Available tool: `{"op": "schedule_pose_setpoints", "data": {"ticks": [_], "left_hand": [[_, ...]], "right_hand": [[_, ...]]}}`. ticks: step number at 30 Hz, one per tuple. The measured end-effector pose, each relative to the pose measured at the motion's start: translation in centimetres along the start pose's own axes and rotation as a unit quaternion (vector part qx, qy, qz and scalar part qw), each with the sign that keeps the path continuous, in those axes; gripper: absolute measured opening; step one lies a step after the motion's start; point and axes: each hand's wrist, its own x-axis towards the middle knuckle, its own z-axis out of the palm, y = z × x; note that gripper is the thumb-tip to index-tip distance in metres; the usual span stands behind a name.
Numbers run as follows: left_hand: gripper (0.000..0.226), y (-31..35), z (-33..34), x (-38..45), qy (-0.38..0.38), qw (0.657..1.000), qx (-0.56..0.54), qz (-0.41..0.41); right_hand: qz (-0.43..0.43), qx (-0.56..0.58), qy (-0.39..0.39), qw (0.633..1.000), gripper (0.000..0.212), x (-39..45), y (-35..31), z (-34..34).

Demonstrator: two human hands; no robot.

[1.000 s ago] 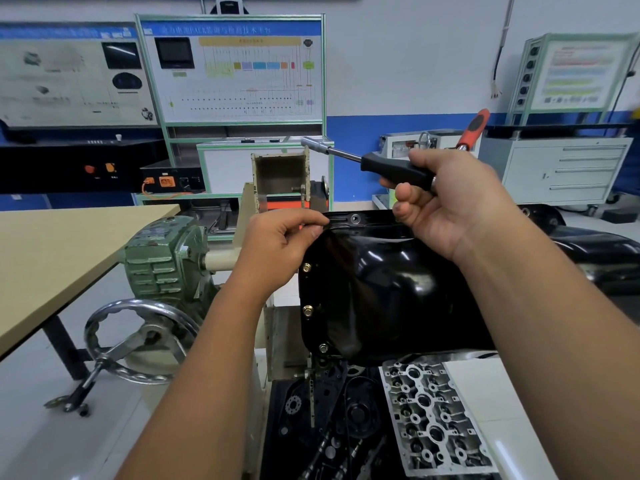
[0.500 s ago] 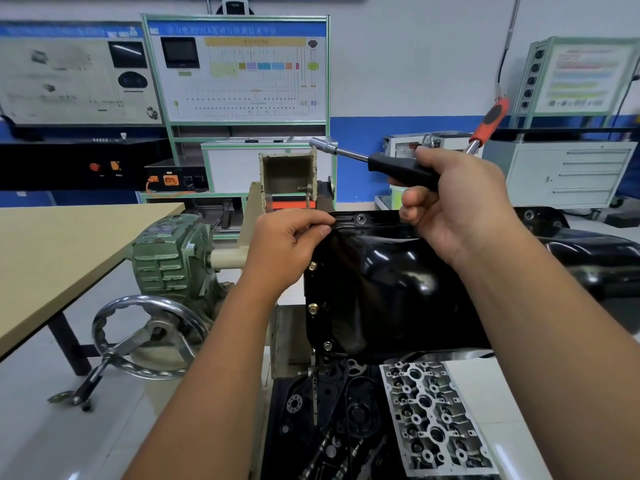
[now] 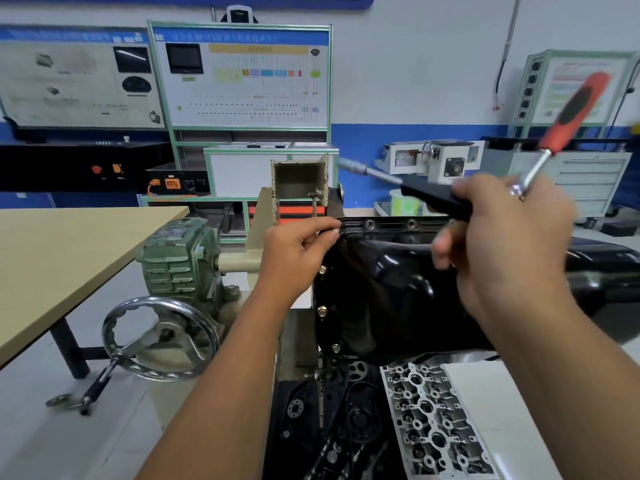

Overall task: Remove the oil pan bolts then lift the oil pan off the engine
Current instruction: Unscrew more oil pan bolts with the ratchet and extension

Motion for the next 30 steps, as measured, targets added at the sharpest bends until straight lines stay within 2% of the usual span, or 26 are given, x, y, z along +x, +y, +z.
{"op": "schedule_pose_setpoints", "data": {"ticks": [3,14,20,24,27,30], "left_hand": [[0.010,0.1,0.3,0.1,0.031,0.999,-0.007,-0.019],[0.010,1.7,0.6,-0.6,0.064,0.987,-0.062,-0.136],[0.043,2.0,0.5,-1.3,0.028,0.953,-0.159,-0.254],[0.052,2.4,0.6,-2.2,-0.001,0.923,-0.235,-0.305],[0.052,3.0,0.7,-2.5,-0.015,0.911,-0.259,-0.320],[0.049,3.7,0.8,-2.5,-0.011,0.907,-0.268,-0.324]], "right_hand": [[-0.012,-0.073,0.000,0.997,0.028,-4.0,0.3,-1.5],[-0.047,-0.195,-0.005,0.980,0.016,-7.5,0.2,-1.4],[-0.038,-0.199,-0.002,0.979,0.022,-8.1,0.3,-0.4],[-0.040,-0.225,-0.008,0.973,0.018,-8.1,-0.2,0.0],[-0.041,-0.276,-0.045,0.959,0.014,-7.5,-1.2,0.1],[-0.129,-0.378,-0.086,0.913,0.019,-6.9,-2.0,0.7]]}}
